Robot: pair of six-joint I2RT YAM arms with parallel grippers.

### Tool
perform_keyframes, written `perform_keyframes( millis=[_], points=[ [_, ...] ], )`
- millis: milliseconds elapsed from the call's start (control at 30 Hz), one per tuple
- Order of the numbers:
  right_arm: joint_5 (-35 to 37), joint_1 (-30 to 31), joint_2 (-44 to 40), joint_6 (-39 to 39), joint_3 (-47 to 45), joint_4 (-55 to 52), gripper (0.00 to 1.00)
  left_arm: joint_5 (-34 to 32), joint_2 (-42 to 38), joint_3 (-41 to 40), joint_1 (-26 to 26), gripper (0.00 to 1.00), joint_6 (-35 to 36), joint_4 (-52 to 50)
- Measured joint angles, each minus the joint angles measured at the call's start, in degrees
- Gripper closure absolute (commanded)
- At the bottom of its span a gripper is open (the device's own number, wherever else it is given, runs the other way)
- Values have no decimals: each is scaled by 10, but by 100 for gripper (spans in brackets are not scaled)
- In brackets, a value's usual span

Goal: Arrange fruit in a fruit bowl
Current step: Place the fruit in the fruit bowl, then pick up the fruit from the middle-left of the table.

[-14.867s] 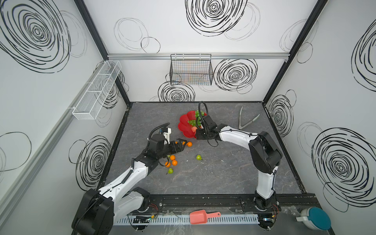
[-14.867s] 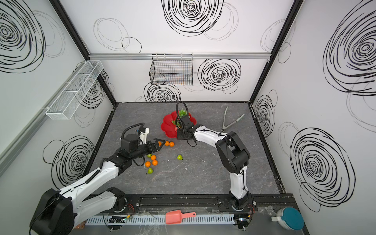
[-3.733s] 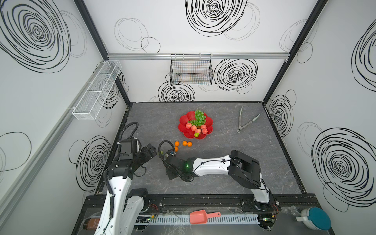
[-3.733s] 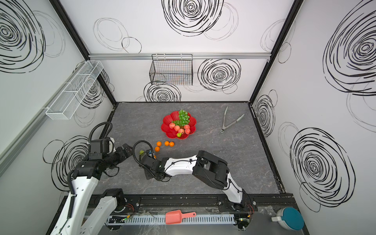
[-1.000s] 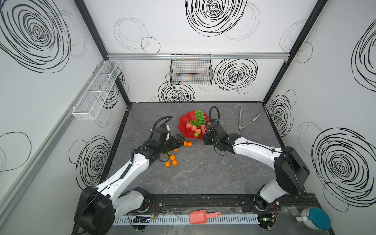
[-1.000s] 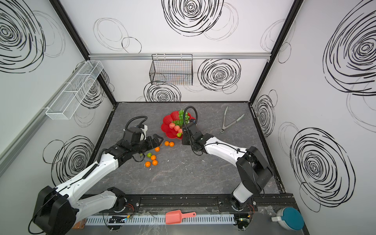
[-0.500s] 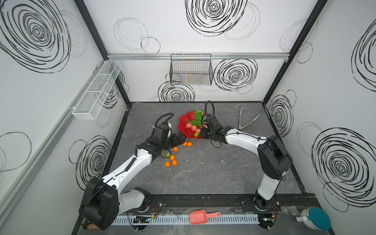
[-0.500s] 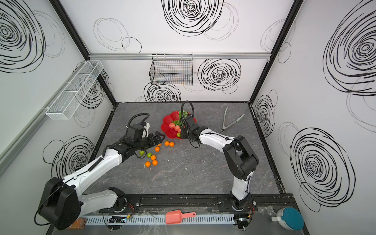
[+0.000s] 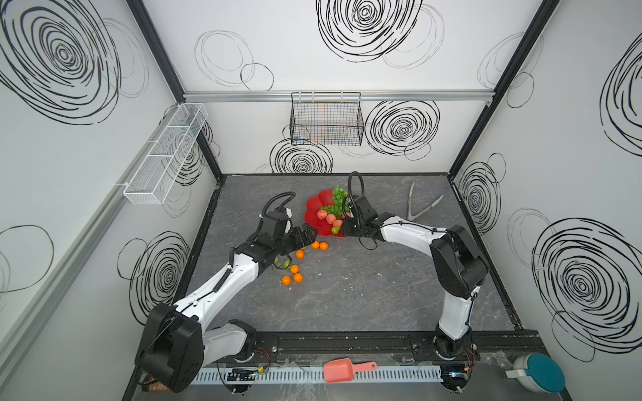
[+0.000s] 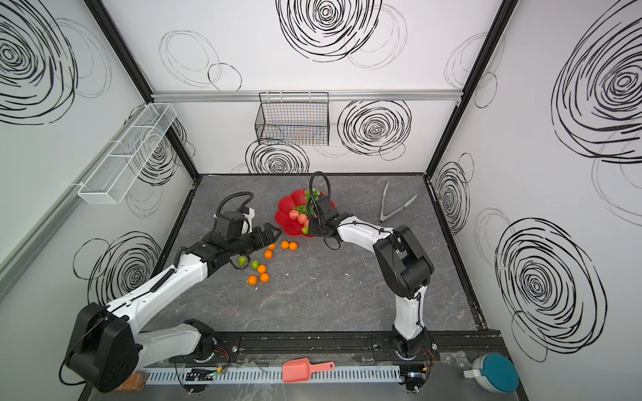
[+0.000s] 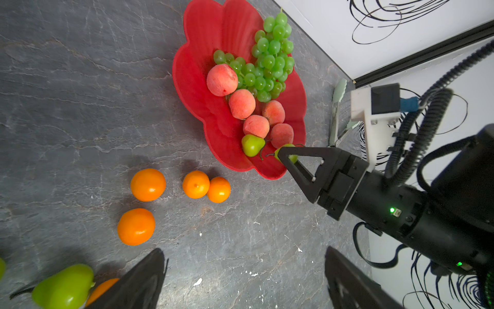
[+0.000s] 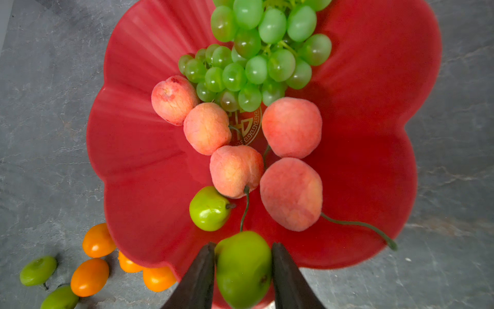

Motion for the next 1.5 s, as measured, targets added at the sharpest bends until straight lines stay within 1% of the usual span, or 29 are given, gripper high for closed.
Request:
perform_keyframes(
  millis=[133,433,600,700,800,900,1033,1133,1333,1500],
  points=[
    [0,0,0,0,0,0,56,0,0,0,2,4,3,-1],
    [3,0,-5,-5,1,-7,56,-1,-10,0,5,4,8,-7],
    [14,8,-37,-11,0,-14,56,-2,-39,-2,15,4,15,-32],
    [25,27,-63,-15,0,-13,56,0,-66,-10,33,4,20,-40],
    [33,61,-72,-20,2,-12,56,4,-101,-23,64,4,25,-61],
    [38,99,-67,-21,8,-15,56,14,-134,-37,110,4,33,-84],
    [39,141,-42,-20,33,-14,57,31,-165,-44,180,4,45,-122],
    [38,167,-15,-19,55,-14,57,38,-182,-44,222,4,55,-150],
    [35,209,40,-36,103,-14,57,43,-207,-44,287,4,75,-202],
    [20,228,87,-84,160,-23,57,34,-216,-44,317,4,85,-232]
  ],
)
